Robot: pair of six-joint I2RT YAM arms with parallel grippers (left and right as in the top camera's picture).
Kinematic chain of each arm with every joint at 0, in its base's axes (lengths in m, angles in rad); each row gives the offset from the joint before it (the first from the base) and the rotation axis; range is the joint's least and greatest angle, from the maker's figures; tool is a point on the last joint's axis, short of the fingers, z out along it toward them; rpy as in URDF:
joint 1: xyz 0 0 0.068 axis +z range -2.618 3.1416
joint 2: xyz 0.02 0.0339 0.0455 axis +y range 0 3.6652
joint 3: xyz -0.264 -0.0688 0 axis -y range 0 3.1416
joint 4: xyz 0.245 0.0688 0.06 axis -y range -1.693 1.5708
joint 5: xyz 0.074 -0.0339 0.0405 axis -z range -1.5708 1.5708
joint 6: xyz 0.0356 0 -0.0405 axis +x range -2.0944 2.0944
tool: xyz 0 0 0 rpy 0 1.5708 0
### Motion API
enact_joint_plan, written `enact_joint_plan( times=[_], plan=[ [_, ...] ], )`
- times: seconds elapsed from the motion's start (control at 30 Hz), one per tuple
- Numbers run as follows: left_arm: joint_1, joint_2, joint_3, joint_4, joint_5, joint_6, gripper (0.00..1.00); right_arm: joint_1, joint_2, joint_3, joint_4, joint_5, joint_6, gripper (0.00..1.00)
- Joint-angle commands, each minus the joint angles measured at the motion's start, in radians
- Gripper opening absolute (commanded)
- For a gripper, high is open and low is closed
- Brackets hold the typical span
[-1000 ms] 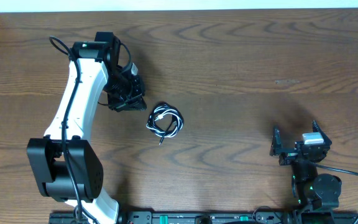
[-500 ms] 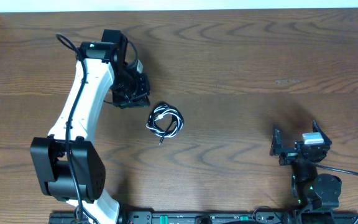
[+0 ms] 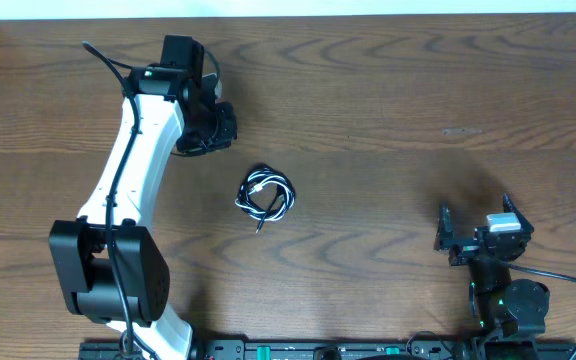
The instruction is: Untangle cables
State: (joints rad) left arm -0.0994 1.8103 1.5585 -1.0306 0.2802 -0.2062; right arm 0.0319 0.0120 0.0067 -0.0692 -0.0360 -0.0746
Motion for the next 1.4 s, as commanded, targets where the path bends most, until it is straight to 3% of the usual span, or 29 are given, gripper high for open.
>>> enact_joint_plan(
  times=[0.0, 1.37],
  plan=[
    [-0.002, 0.008, -0.046, 0.020, -0.031, 0.002, 0.08, -0.004, -0.005, -0.001, -0.004, 0.007, -0.013, 0.99],
    [-0.002, 0.008, -0.083, 0.054, -0.031, 0.002, 0.11, -0.004, -0.005, -0.001, -0.004, 0.007, -0.012, 0.99]
  ],
)
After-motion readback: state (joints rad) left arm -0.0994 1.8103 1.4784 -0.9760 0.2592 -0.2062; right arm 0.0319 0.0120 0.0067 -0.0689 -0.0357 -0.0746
